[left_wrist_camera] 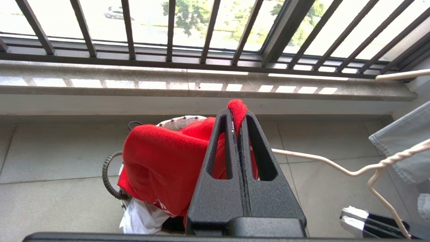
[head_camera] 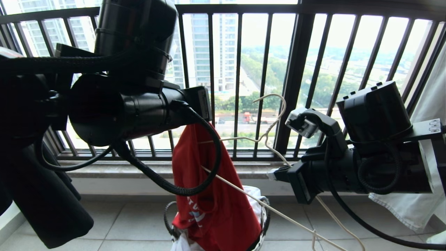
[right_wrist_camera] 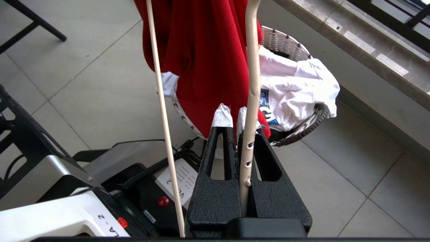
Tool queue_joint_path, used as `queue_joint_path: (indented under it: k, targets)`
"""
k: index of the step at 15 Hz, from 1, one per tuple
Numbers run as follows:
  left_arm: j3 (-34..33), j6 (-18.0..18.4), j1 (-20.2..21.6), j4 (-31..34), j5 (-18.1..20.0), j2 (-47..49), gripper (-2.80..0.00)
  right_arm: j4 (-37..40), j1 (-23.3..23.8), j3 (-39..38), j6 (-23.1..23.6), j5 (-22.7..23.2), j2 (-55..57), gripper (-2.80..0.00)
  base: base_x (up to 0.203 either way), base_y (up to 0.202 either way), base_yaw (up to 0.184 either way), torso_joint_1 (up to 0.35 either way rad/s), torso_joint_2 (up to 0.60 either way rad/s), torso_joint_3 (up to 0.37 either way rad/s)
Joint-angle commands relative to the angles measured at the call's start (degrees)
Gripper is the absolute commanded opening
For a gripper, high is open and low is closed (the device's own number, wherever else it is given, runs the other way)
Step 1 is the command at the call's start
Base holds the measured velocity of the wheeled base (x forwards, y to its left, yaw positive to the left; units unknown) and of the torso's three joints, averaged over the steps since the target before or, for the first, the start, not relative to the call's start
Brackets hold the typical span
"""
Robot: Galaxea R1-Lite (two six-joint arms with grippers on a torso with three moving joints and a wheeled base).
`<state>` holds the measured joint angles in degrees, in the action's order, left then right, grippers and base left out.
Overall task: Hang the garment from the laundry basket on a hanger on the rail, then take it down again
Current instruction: Hang the clothes on the clothes rack
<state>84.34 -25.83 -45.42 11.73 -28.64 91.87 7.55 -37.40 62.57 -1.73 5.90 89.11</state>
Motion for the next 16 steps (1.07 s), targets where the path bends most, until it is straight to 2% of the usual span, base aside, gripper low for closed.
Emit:
queue_joint_path:
  k: [1, 7, 16]
  targets:
    - [0.9, 1.0, 4.2, 0.0, -0.2, 0.3, -2.80, 2.5, -0.2, -0.1, 1.5, 0.2, -2.1, -2.80, 0.000, 0.000, 0.000, 0.000, 0.00, 0.000]
    - [1.0, 1.2, 4.6, 0.0, -0.1, 0.9, -2.80, 2.6, -0.3, 0.4, 1.5, 0.0, -3.4, -2.80, 0.000, 0.000, 0.000, 0.000, 0.00, 0.000]
    - [0.3, -0.1, -1.9, 0.4, 0.0, 1.0, -2.80, -0.1, 2.5, 2.1, 1.2, -3.1, -1.1, -2.80, 0.000, 0.000, 0.000, 0.000, 0.00, 0.000]
